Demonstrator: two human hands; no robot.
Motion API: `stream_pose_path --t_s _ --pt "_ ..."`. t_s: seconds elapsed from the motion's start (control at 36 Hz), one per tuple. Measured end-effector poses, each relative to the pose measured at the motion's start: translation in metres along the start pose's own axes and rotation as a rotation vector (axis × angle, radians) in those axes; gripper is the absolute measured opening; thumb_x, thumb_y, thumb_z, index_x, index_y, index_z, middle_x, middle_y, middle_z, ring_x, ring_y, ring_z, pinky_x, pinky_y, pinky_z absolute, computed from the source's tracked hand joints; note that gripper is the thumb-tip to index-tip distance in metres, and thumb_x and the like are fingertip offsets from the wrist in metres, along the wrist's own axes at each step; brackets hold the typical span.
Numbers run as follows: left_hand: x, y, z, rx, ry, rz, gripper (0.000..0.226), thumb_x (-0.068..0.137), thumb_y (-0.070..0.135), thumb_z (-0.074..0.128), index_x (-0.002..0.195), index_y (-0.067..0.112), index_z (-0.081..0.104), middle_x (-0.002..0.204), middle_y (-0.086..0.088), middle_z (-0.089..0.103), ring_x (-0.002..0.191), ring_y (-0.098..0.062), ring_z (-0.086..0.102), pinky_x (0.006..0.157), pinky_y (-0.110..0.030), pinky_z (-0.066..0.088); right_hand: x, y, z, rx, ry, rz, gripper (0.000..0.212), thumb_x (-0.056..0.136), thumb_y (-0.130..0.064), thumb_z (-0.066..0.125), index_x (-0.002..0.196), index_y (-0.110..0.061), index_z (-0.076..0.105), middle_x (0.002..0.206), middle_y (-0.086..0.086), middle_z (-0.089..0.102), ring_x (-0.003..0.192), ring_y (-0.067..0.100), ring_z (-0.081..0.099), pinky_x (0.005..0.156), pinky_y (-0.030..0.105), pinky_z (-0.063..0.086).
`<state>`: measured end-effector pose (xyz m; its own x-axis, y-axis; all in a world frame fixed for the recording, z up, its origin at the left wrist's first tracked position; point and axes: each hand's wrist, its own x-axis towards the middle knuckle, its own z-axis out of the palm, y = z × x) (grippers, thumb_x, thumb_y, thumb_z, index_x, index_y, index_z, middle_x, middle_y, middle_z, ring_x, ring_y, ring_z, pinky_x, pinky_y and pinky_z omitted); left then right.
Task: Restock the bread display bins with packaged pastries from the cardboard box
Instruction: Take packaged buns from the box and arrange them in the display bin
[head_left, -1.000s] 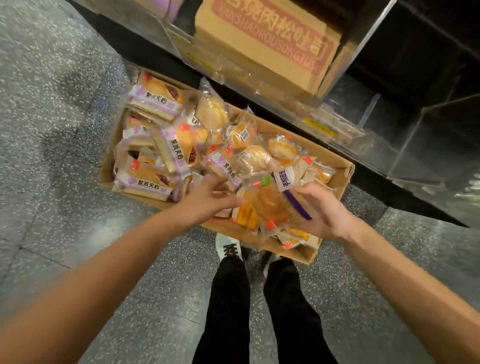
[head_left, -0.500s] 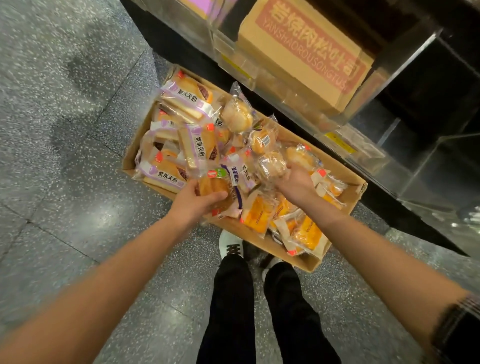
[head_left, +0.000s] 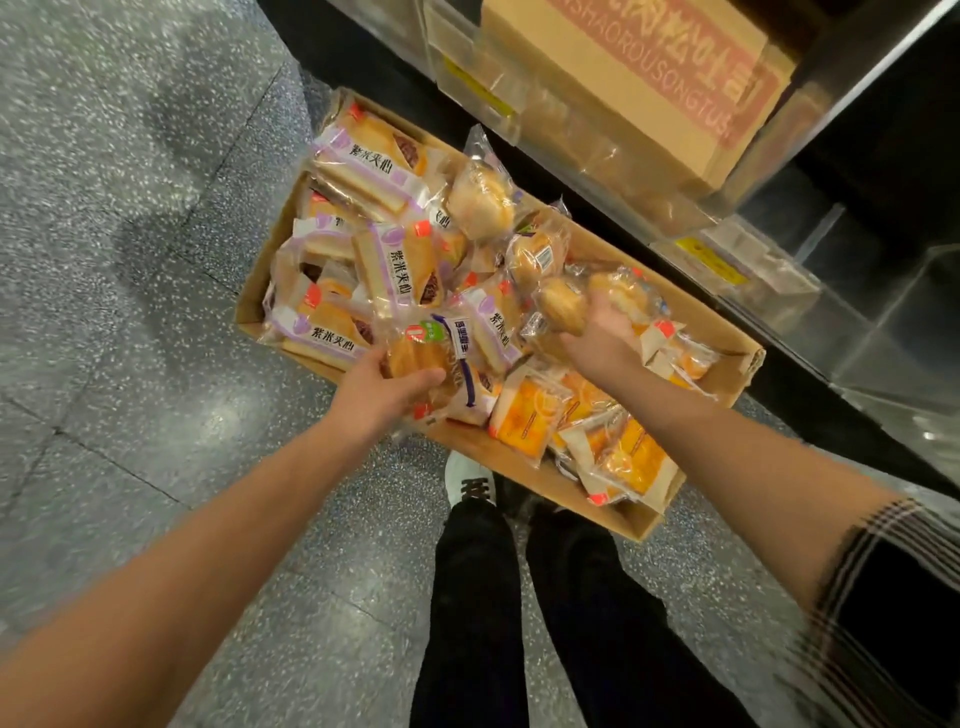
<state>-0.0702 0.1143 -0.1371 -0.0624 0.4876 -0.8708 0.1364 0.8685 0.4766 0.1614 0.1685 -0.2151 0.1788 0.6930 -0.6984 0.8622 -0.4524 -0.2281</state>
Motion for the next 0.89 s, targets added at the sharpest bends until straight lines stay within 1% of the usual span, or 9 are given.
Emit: stream_pose_path --t_s 0.14,0.25,0.39,0.47,0.56,0.69,0.78,0.83,0.89 --pt "-0.03 0.038 0.009 -0.013 -0.003 -0.008 0.04 0.081 0.02 0.073 0.116 0.013 0.054 0.099 0.002 0.067 0.098 -0.023 0.065 0.097 -0.042 0.049 -0.047 -0.011 -0.061 0.873 -0.35 0.225 0.044 0.087 -0.021 0.068 0.126 -0.005 0.054 0.12 0.01 0.064 0.108 0.025 0.061 0.089 0.037 0.053" --pt "-0.075 0.096 0.013 -0.03 -0.04 0.021 0.065 0.068 0.034 0.079 0.123 0.009 0.054 0.107 -0.005 0.067 0.099 -0.025 0.066 0.095 -0.044 0.051 -0.101 -0.018 -0.132 1.14 -0.467 0.17 0.042 0.086 -0.025 0.063 0.126 -0.014 0.057 0.115 0.002 0.067 0.112 0.018 0.06 0.094 0.033 0.047" --pt "-0.155 0.187 0.016 0.017 -0.033 0.184 0.038 0.08 0.021 0.076 0.108 0.021 0.05 0.098 -0.002 0.063 0.087 -0.018 0.06 0.081 -0.032 0.051 -0.189 -0.039 -0.226 1.324 -0.385 0.106 0.071 0.08 -0.028 0.069 0.137 0.004 0.042 0.123 0.014 0.058 0.119 0.026 0.056 0.098 0.036 0.049" --pt "-0.203 0.237 0.017 0.079 0.013 0.277 0.05 0.073 0.028 0.081 0.115 0.014 0.057 0.109 -0.009 0.064 0.102 -0.024 0.061 0.09 -0.033 0.049 -0.235 -0.047 -0.275 1.395 -0.352 0.044 0.077 0.064 -0.031 0.084 0.123 0.006 0.051 0.1 0.014 0.067 0.093 0.024 0.066 0.074 0.029 0.057" --pt "-0.244 0.29 0.018 0.12 -0.024 0.359 0.045 0.083 0.022 0.074 0.122 0.01 0.056 0.107 -0.005 0.062 0.1 -0.021 0.06 0.073 -0.022 0.047 -0.274 -0.055 -0.325 1.433 -0.324 -0.044 0.094 0.035 -0.036 0.097 0.112 0.001 0.059 0.095 0.017 0.064 0.081 0.027 0.064 0.066 0.033 0.059" --pt "-0.311 0.368 0.041 0.168 -0.134 0.506 0.029 0.072 0.029 0.078 0.094 0.025 0.06 0.108 -0.007 0.067 0.108 -0.029 0.063 0.097 -0.044 0.049 -0.326 -0.054 -0.404 1.527 -0.155 -0.214 0.046 0.07 -0.016 0.073 0.112 -0.006 0.058 0.091 0.006 0.071 0.077 0.017 0.07 0.066 0.027 0.057" --pt "-0.349 0.411 0.073 0.144 -0.212 0.621 0.032 0.089 0.024 0.066 0.115 0.027 0.046 0.111 0.002 0.056 0.104 -0.019 0.058 0.079 -0.022 0.05 -0.354 -0.048 -0.454 1.544 -0.04 -0.345 0.073 0.055 -0.023 0.089 0.119 -0.01 0.055 0.098 0.005 0.072 0.084 0.017 0.07 0.072 0.028 0.057" --pt "-0.375 0.439 0.096 0.121 -0.26 0.684 0.037 0.092 0.023 0.061 0.124 0.022 0.042 0.114 0.0 0.054 0.09 -0.012 0.055 0.058 -0.011 0.047 -0.368 -0.039 -0.486 1.55 0.069 -0.384 0.063 0.076 -0.007 0.073 0.132 -0.012 0.044 0.106 0.007 0.071 0.088 0.016 0.071 0.073 0.03 0.058" --pt "-0.395 0.466 0.122 0.112 -0.297 0.735 0.047 0.09 0.027 0.064 0.131 0.015 0.044 0.122 -0.004 0.057 0.095 -0.013 0.056 0.068 -0.017 0.049 -0.385 -0.03 -0.518 1.511 0.195 -0.367 0.053 0.089 0.007 0.052 0.134 -0.016 0.034 0.114 0.01 0.064 0.084 0.014 0.07 0.066 0.028 0.058"
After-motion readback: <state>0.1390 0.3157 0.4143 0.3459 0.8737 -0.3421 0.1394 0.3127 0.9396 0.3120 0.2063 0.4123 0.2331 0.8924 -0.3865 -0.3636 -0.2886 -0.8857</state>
